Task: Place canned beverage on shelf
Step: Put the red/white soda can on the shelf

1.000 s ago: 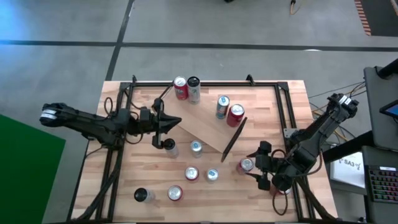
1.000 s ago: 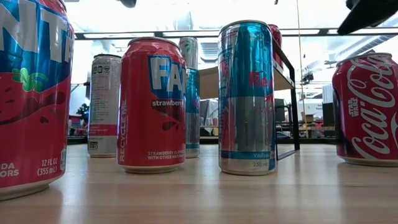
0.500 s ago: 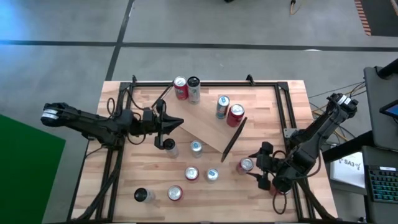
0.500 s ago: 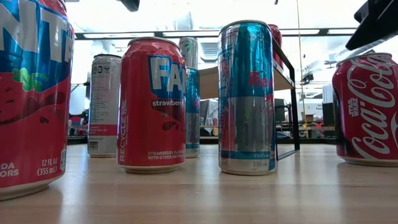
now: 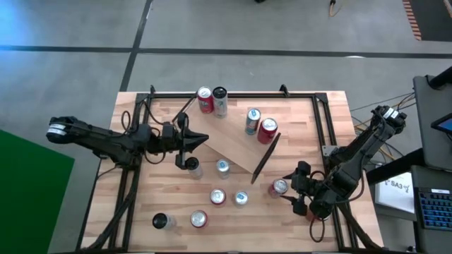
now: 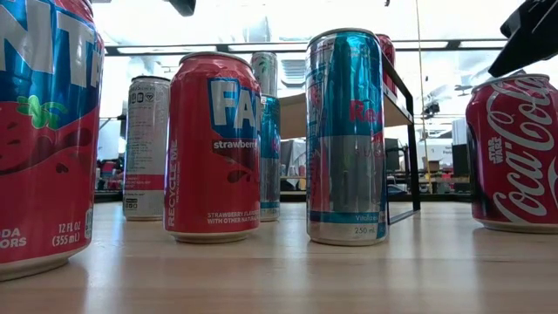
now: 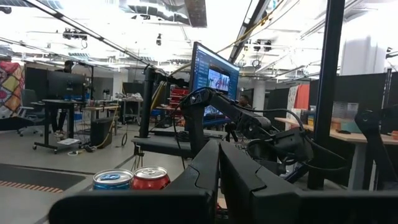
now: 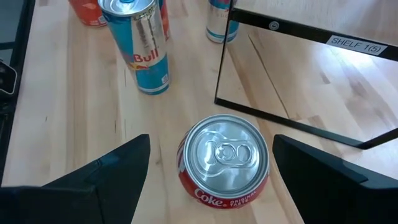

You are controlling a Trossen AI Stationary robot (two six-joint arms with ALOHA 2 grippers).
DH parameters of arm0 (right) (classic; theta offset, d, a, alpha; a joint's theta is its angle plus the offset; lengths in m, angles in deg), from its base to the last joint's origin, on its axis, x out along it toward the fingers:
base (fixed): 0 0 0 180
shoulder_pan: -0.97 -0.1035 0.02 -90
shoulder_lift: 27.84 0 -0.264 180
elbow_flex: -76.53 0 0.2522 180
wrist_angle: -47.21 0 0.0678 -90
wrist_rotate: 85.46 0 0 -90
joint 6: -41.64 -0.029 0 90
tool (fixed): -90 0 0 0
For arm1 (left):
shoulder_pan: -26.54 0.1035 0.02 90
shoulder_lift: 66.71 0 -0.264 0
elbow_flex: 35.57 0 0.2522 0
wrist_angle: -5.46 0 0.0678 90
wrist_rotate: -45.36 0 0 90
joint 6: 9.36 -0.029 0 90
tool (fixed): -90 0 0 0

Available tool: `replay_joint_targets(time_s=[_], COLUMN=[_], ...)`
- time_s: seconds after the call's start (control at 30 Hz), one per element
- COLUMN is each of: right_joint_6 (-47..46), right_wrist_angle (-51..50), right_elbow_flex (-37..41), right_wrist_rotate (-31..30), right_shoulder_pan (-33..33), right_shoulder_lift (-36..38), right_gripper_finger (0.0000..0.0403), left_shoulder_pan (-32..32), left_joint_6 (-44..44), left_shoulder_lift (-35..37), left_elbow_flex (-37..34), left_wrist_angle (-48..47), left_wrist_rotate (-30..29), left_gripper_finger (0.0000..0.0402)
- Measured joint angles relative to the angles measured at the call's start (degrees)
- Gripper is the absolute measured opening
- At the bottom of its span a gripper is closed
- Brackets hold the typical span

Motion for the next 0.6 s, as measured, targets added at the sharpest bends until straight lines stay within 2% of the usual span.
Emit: replay_joint_targets(time_s=[0.3, 0.6], right_joint_6=[-1.81, -2.5], right_wrist_angle=[0.22, 5.9], right_elbow_flex=[0.64, 6.59], right_wrist_rotate=[-0.02, -0.23], right_shoulder_pan=[0.0, 0.02], right_shoulder_lift=[0.0, 0.0], right_gripper_finger=[0.0327, 0.0327], left_shoulder_pan=[0.02, 0.02], left_joint_6=[0.0, 0.0], left_shoulder_lift=[-0.07, -0.09], left_elbow_flex=[0.02, 0.07], left_wrist_angle=[-0.13, -0.07], left_wrist_rotate=[0.0, -0.02], left_gripper_finger=[0.0, 0.0])
